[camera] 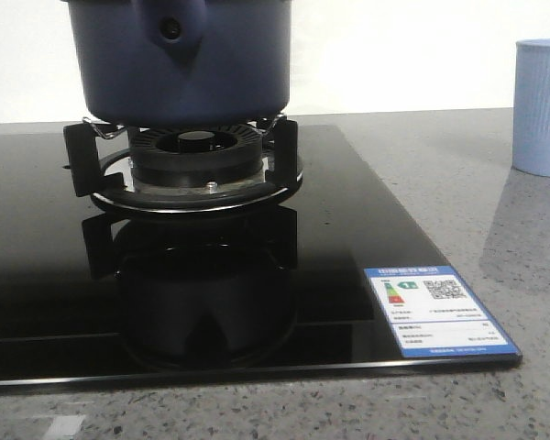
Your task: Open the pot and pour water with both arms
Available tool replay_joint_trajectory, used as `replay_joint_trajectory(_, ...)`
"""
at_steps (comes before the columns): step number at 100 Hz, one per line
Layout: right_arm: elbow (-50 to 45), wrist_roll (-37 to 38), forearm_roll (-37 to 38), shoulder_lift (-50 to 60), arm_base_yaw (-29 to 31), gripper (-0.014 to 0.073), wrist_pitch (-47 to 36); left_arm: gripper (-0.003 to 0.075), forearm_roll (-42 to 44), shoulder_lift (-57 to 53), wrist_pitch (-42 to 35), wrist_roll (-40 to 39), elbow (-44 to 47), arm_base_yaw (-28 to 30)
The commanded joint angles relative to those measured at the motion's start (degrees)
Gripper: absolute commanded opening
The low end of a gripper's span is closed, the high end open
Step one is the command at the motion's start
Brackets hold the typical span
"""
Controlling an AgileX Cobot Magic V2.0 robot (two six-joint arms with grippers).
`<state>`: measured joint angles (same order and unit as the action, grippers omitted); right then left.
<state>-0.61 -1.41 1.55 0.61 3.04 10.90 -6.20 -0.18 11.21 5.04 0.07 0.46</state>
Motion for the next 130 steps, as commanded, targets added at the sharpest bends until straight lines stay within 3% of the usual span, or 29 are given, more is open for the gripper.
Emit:
replay_joint_trajectory(1, -1.4, -0.4, 0.0, 1.0, 0.4, -0.0060, -4.1, -0.0020, -0.5, -1.6, -4.3, -0.5, 0.5, -0.1)
replay_joint_trajectory(103, -1.4, -0.4, 0.0, 1.0, 0.4, -0.0060, -4.7, -0.0020, -0.5, -1.6, -6.2, -0.5, 0.5, -0.1)
replay_joint_trajectory(130, -1.4, -0.4, -8.4, 1.0, 0.4, -0.0060, -10.5, -0.0020, -11.3, -1.6, -11.2, -0.5, 0.5, -0.1)
